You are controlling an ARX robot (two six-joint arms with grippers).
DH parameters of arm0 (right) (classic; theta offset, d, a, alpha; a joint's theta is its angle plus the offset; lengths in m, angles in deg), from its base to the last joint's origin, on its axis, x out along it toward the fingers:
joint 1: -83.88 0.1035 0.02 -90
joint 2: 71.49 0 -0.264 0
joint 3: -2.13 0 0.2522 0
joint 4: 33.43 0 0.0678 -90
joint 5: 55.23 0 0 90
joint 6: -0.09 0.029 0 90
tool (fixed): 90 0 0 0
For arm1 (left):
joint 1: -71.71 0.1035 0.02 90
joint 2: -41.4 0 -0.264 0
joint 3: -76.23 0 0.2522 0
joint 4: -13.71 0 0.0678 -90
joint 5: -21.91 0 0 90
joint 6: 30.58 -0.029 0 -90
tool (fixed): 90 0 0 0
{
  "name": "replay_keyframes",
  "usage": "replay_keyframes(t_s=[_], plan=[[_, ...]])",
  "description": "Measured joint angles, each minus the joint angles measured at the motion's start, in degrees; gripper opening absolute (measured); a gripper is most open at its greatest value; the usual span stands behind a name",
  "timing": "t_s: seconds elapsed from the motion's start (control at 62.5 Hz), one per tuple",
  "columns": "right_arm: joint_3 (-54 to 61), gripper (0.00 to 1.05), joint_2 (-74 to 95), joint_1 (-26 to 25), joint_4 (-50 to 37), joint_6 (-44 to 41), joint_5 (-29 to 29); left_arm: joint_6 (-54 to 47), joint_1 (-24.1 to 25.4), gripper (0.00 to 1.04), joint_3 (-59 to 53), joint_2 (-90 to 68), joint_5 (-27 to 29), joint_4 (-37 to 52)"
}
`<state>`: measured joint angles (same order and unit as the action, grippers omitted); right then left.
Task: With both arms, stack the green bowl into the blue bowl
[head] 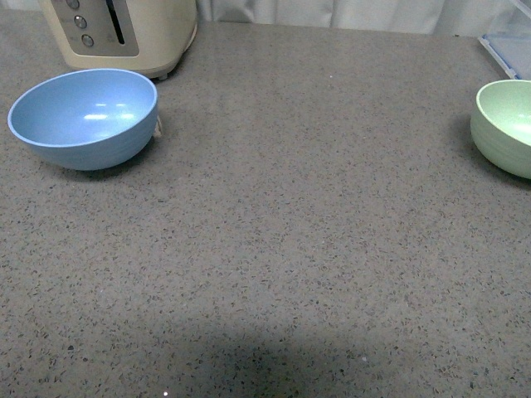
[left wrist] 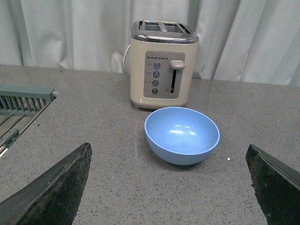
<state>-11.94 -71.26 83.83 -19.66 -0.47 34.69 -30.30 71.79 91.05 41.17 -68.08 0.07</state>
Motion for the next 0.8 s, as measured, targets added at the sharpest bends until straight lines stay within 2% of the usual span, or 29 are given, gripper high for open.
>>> replay_keyframes(t_s=[0.8], plan=[[0.00, 0.95, 0.02, 0.00, 0.00, 0.00, 0.00, 0.00, 0.00, 0.98, 0.00, 0.00, 0.00, 0.00]])
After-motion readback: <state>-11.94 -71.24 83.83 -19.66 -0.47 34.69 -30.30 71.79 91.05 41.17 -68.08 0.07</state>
